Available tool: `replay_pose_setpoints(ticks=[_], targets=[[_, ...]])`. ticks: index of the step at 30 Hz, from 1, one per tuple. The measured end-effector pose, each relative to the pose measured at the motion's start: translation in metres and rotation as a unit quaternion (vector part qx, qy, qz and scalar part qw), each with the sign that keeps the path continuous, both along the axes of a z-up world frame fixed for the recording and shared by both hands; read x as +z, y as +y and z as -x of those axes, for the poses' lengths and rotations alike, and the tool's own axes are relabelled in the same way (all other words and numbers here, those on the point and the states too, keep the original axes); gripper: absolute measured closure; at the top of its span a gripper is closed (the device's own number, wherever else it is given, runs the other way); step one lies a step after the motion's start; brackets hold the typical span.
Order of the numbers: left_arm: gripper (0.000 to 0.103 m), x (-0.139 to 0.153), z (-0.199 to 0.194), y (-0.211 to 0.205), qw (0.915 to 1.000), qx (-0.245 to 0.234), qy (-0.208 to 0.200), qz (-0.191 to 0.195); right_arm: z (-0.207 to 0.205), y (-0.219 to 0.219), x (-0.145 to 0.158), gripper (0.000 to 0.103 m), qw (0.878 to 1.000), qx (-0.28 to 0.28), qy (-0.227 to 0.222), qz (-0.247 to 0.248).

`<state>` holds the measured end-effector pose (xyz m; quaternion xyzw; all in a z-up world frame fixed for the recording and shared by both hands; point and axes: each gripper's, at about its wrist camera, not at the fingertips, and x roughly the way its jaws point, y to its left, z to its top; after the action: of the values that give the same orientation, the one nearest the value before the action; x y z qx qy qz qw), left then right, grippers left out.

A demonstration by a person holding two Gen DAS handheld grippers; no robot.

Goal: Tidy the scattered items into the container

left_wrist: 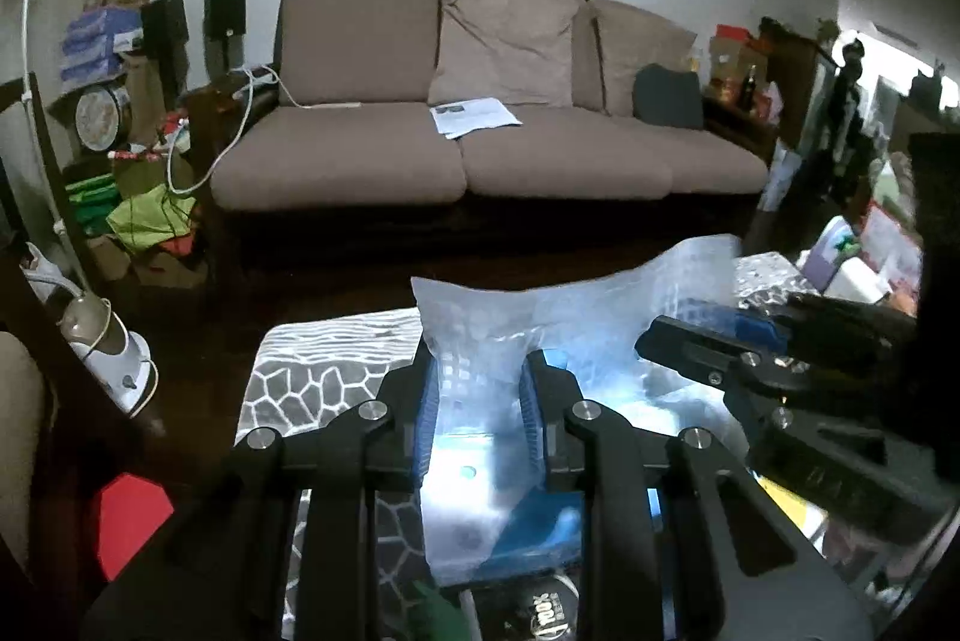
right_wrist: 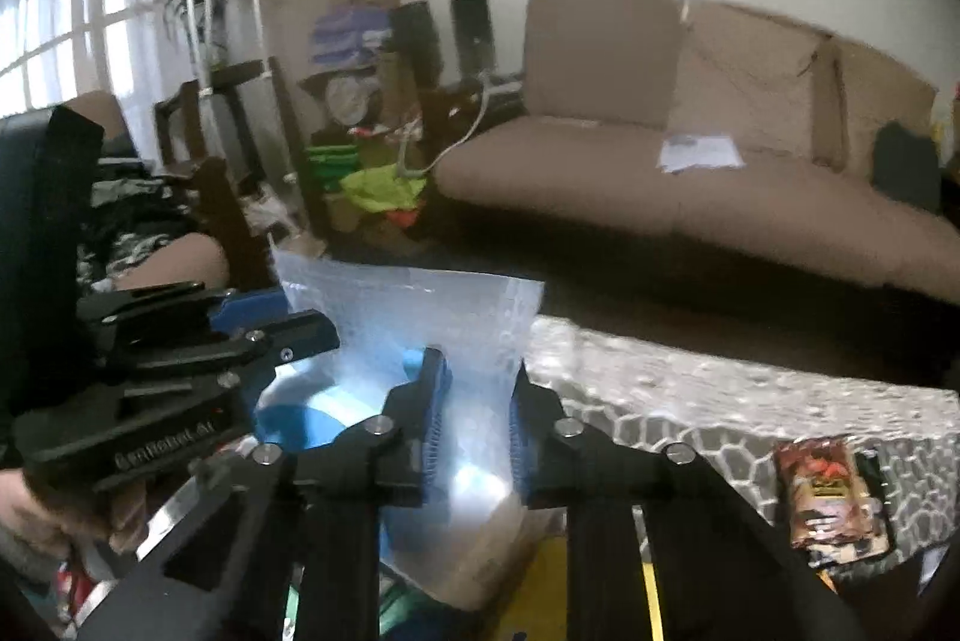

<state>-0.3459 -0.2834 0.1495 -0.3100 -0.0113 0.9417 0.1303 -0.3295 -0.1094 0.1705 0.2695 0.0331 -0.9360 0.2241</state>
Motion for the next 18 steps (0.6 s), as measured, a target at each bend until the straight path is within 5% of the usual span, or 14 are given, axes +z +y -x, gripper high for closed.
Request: replay_pose_setpoints(ticks=[8,18], targets=[[0.081,0.015,0.009,-0.008,0.9988,0.045,0.000,-0.020,-0.005,-0.010,0.013,0.092,0.999,-0.005,0.036,-0.004],[0.083,0.085,-0.009,0.001,0.9978,0.053,0.039,-0.009,-0.016,-0.004,0.064,0.094,0.997,-0.004,0.073,0.018]])
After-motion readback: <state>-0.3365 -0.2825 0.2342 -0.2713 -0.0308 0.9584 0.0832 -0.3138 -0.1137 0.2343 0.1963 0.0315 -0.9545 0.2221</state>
